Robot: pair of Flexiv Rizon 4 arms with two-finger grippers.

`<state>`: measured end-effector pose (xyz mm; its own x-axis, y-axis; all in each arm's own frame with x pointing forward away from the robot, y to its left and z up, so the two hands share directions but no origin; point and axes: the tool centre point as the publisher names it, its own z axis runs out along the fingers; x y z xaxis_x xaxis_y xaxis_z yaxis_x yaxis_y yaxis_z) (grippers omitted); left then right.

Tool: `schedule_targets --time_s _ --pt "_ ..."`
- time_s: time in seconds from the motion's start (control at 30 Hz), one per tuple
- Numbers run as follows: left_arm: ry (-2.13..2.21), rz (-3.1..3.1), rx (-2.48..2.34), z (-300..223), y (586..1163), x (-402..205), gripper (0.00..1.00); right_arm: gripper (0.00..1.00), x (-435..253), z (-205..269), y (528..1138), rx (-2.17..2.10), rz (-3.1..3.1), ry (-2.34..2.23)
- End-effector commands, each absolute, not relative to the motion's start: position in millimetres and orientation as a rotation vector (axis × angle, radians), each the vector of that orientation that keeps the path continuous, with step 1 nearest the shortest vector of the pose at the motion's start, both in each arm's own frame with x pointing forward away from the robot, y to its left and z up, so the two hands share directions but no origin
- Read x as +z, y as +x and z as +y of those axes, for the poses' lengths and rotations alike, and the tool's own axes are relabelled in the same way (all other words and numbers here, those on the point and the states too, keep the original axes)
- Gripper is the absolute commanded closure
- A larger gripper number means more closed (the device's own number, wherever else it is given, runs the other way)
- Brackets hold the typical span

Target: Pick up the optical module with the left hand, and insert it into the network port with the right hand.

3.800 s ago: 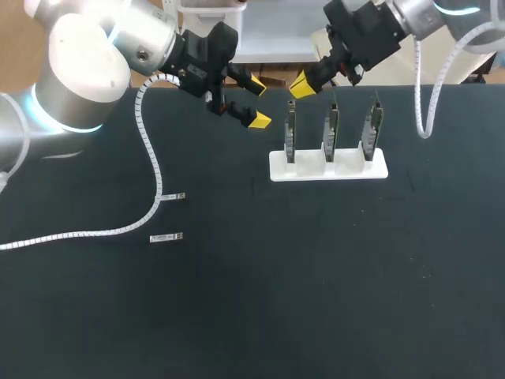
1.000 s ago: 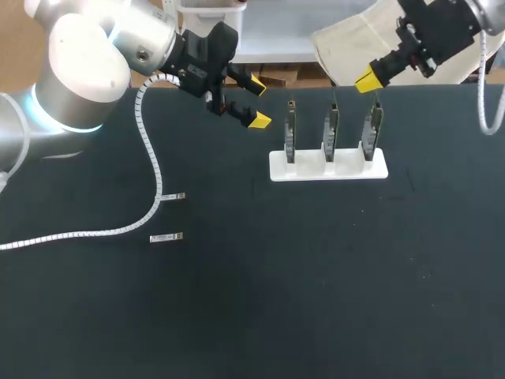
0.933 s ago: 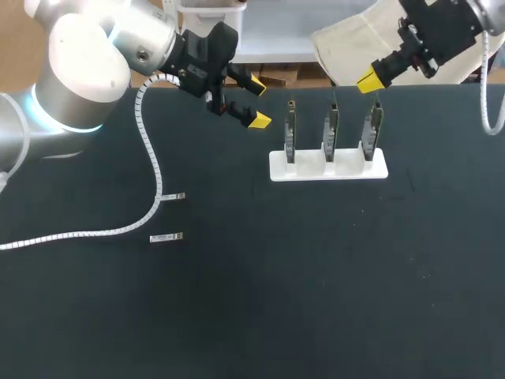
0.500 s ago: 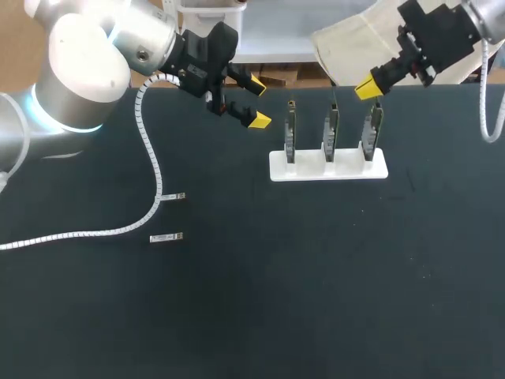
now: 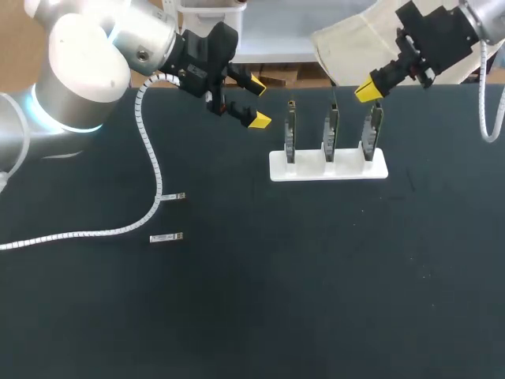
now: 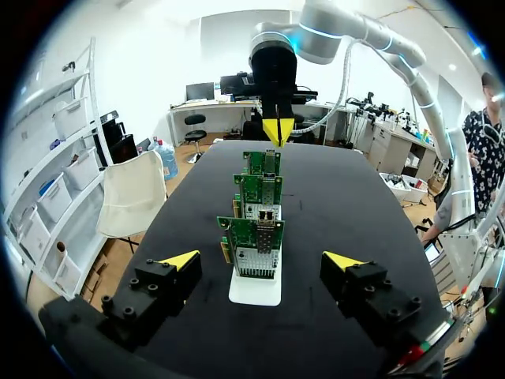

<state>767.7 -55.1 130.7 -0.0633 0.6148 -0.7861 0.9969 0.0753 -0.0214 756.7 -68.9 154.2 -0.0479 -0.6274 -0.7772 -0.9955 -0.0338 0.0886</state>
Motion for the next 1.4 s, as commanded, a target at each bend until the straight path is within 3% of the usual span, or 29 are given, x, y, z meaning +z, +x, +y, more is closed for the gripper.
schedule_targets --time_s 0.03,0.57,0.6,1.4 --pt "1.603 1.751 -0.8 -55.4 767.5 131.0 0.0 1.0 153.6 -67.1 766.0 0.921 1.717 -1.721" --pt "1.603 1.751 -0.8 -55.4 767.5 131.0 0.0 1.0 147.7 -66.4 772.5 0.883 1.707 -1.745" --pt "1.603 1.751 -0.8 -55.4 767.5 131.0 0.0 0.0 147.7 -66.4 772.5 0.883 1.707 -1.745" --pt "1.608 1.705 -0.796 -54.1 765.2 135.5 0.0 0.0 147.7 -66.4 772.5 0.883 1.707 -1.745"
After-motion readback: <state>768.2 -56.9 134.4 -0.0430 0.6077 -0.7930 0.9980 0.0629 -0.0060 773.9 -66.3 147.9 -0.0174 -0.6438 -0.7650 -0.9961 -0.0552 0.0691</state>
